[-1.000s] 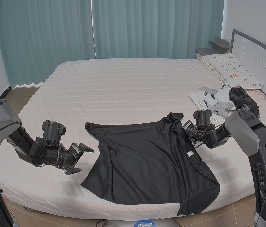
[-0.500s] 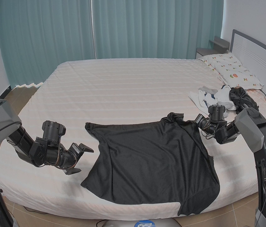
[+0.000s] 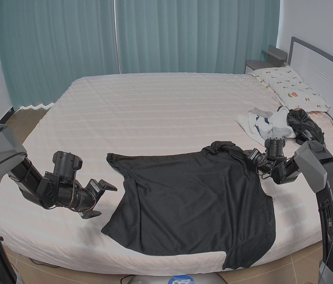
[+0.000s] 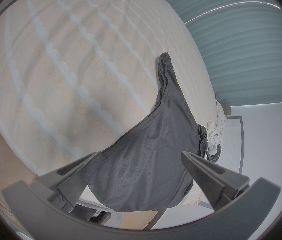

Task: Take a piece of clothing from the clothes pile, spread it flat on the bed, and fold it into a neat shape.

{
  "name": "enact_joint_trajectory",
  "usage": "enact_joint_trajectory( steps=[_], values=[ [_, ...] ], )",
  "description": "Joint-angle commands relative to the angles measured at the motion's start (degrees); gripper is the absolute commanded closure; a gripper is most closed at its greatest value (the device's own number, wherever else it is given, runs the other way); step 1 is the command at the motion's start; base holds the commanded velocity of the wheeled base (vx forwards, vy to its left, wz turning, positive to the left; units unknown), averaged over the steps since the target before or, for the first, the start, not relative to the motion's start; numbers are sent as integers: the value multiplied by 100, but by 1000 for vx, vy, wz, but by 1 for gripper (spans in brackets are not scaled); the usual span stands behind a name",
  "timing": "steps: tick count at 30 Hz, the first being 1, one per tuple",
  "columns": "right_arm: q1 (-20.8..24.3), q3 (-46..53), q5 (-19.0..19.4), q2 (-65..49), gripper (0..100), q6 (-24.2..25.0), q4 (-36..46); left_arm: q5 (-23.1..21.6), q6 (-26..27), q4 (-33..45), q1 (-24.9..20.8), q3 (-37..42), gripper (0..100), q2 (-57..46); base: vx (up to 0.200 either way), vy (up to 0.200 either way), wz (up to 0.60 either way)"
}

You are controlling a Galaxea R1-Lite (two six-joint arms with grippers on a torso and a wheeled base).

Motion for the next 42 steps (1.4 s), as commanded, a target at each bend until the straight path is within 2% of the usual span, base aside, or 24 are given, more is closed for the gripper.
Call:
enact_joint_trajectory(
  steps=[1, 6, 13, 19, 20, 28, 29, 32, 39, 40, 42],
  values=[
    [-147, 248, 94, -179, 0, -6, -20, -1, -2, -1, -1, 7, 0, -6, 0, 0, 0],
    [-235, 722, 446, -487, 0, -15, -29, -1, -2, -1, -1, 7, 0, -6, 0, 0, 0],
    [-287, 907, 498, -294, 0, -463, -37, -1, 6, -1, -1, 16, 0, -15, 0, 0, 0],
    [-243, 775, 507, -65, 0, -455, -64, -1, -2, -1, -1, 16, 0, -6, 0, 0, 0],
    [-252, 678, 507, -12, 100, -437, -64, -1, -2, -1, -1, 16, 0, -15, 0, 0, 0],
    [-323, 195, 472, 40, 100, -85, -73, -1, 6, -1, -1, 16, 0, -6, 0, 0, 0],
    [-331, -7, 437, 58, 100, 169, -73, -1, 6, -1, -1, 16, 0, -15, 0, 0, 0],
    [-340, -148, 437, 58, 100, 398, -73, -1, -2, -1, -1, 16, 0, -15, 0, 0, 0],
    [-393, -289, 402, 137, 100, 380, -266, -1, 6, -1, -1, 16, 0, -15, 0, 0, 0],
    [-402, -289, 393, 137, 0, 372, -257, -1, -2, -1, -1, 16, 0, -15, 0, 0, 0],
    [-454, -341, 340, 172, 0, 372, -213, -1, -2, -1, -1, 16, 0, -15, 0, 0, 0]
  ],
)
